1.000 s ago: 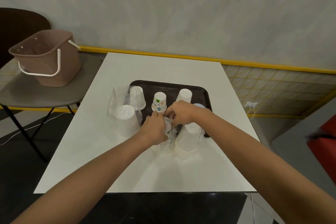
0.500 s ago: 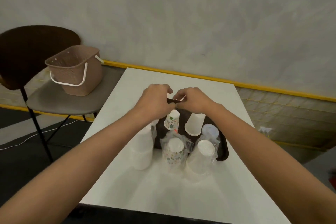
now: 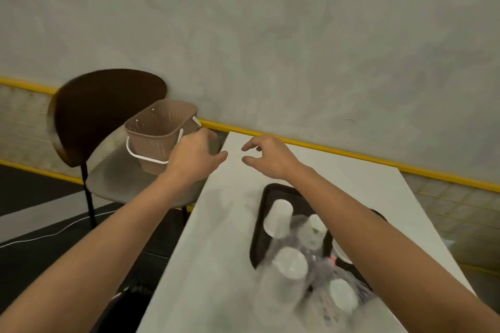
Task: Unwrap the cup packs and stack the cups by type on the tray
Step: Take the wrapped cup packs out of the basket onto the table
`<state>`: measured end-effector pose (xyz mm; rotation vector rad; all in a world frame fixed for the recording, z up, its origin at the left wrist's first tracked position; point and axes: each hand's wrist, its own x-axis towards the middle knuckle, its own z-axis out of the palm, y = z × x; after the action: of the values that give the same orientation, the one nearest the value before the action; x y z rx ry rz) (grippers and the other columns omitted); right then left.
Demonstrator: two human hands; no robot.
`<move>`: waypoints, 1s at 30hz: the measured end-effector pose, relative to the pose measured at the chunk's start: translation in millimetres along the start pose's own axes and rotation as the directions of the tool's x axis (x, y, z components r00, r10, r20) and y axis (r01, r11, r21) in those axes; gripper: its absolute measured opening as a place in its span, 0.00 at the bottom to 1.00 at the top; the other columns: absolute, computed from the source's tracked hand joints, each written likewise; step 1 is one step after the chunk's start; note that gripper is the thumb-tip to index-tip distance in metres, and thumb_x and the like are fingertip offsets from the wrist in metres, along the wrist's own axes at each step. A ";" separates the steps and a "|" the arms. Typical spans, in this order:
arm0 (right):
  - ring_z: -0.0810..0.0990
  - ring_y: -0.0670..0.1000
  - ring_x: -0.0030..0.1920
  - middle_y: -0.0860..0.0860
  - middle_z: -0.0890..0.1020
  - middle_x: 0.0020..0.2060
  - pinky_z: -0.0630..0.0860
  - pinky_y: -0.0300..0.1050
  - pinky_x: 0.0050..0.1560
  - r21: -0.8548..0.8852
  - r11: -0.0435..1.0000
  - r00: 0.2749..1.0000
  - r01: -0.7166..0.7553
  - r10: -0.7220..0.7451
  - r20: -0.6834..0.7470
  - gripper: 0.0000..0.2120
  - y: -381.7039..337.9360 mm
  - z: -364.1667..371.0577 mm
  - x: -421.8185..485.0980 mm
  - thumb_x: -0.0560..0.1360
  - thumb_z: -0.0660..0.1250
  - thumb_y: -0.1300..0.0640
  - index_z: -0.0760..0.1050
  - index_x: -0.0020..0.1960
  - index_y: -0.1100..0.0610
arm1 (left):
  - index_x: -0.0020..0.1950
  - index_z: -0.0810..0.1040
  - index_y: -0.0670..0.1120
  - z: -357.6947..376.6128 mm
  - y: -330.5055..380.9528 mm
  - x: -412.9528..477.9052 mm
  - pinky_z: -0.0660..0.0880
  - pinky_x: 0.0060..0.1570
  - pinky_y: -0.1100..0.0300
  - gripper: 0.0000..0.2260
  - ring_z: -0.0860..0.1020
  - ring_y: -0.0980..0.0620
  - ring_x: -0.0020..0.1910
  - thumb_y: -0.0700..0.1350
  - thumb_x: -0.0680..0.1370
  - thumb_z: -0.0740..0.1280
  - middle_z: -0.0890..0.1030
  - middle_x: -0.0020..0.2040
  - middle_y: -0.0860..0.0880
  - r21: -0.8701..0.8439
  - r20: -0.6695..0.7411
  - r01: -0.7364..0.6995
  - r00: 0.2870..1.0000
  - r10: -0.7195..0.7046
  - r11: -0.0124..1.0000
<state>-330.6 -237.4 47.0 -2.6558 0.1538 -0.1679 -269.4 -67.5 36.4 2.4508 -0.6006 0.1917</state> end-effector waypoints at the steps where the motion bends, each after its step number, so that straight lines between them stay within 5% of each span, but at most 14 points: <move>1: 0.74 0.50 0.61 0.50 0.76 0.61 0.67 0.40 0.55 -0.001 1.000 1.000 0.001 -0.001 0.010 0.15 -10.4 7.3 16.9 0.75 0.67 0.52 0.76 0.60 0.53 | 0.65 0.72 0.46 -5.7 -18.6 11.9 0.73 0.53 0.53 0.24 0.76 0.45 0.58 0.56 0.73 0.69 0.79 0.59 0.47 0.016 -0.005 0.020 1.000 -0.020 1.000; 7: 0.73 0.52 0.63 0.52 0.74 0.63 0.70 0.47 0.62 -0.012 1.000 0.997 -0.013 0.014 0.070 0.19 -60.2 52.1 116.4 0.74 0.68 0.50 0.74 0.63 0.54 | 0.63 0.73 0.46 -34.6 -122.9 92.7 0.75 0.55 0.49 0.23 0.76 0.44 0.58 0.55 0.72 0.70 0.79 0.60 0.45 0.027 0.047 0.086 0.995 -0.088 0.996; 18: 0.68 0.53 0.68 0.55 0.70 0.66 0.64 0.44 0.66 0.049 0.993 0.988 -0.105 0.099 0.122 0.22 -70.4 130.6 252.2 0.75 0.67 0.51 0.71 0.67 0.55 | 0.67 0.71 0.46 0.2 -224.6 225.7 0.70 0.58 0.57 0.20 0.76 0.47 0.60 0.47 0.75 0.68 0.77 0.63 0.46 0.143 0.317 0.020 0.946 -0.065 0.989; 25: 0.56 0.55 0.74 0.54 0.60 0.73 0.56 0.47 0.72 0.055 0.987 0.981 -0.153 0.145 0.128 0.24 -48.8 162.8 290.5 0.77 0.63 0.51 0.65 0.71 0.55 | 0.66 0.71 0.44 58.2 -257.4 272.9 0.71 0.60 0.55 0.25 0.75 0.45 0.61 0.48 0.72 0.72 0.77 0.63 0.44 0.227 0.629 -0.027 0.767 -0.125 0.974; 30: 0.54 0.52 0.75 0.49 0.55 0.76 0.57 0.49 0.72 0.129 0.983 0.989 -0.133 0.123 0.080 0.23 -36.5 182.1 291.7 0.76 0.65 0.50 0.68 0.69 0.54 | 0.74 0.58 0.45 91.1 -275.8 291.2 0.70 0.63 0.50 0.40 0.70 0.42 0.66 0.49 0.68 0.76 0.68 0.70 0.43 0.428 0.796 -0.209 0.548 -0.257 0.879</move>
<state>-13.6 -163.4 -69.6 -2.5048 0.2792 -0.0392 116.0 -32.6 -102.9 2.9523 -1.0041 -1.0805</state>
